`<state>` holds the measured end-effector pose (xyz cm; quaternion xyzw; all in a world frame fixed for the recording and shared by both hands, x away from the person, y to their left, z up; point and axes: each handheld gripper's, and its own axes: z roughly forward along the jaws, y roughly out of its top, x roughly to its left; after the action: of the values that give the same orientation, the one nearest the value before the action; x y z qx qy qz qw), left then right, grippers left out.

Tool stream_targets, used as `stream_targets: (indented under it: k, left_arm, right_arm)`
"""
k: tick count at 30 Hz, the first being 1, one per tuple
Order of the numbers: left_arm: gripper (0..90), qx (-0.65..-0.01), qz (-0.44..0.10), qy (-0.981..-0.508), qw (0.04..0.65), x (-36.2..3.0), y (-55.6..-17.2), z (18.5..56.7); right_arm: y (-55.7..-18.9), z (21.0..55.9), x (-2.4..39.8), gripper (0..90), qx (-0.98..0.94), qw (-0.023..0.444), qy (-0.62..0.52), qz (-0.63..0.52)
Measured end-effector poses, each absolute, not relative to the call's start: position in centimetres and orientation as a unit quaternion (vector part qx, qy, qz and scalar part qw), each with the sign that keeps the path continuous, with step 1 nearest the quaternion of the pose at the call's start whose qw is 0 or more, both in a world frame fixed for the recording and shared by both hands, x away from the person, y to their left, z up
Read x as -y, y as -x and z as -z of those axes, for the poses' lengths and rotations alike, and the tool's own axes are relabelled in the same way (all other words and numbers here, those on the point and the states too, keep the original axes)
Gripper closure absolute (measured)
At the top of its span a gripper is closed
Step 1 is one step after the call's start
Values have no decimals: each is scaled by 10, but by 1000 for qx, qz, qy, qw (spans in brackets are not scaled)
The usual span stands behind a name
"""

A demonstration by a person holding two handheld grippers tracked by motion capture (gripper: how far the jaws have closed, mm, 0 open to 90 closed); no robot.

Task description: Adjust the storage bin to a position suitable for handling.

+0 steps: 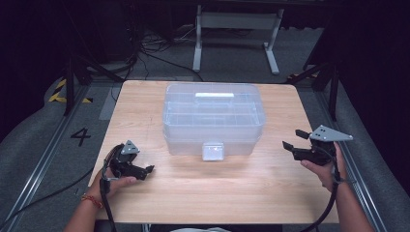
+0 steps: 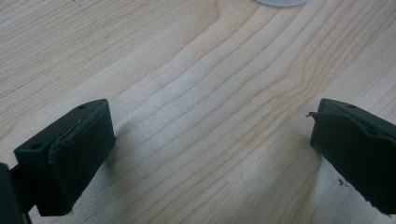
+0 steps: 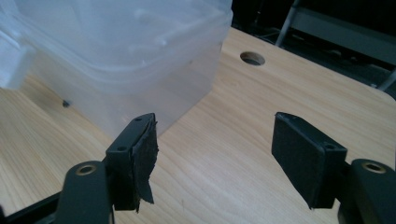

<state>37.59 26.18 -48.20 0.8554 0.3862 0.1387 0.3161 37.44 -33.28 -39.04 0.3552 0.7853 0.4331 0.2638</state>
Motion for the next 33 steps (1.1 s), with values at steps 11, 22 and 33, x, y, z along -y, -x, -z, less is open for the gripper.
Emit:
stream_targets:
  k: [11,22,33]
  left_arm:
    - [3,-386,-139,-855,316,-262,-376,482]
    - [3,-384,-142,-856,316,-262,-376,482]
    - [3,-385,-141,-856,316,-262,-376,482]
  right_arm:
    - [-381,367,330,323,-780,271,-347,-445]
    - [-389,348,313,328,-782,279,-327,-451]
    - [-398,332,289,338,-785,282,-308,-458]
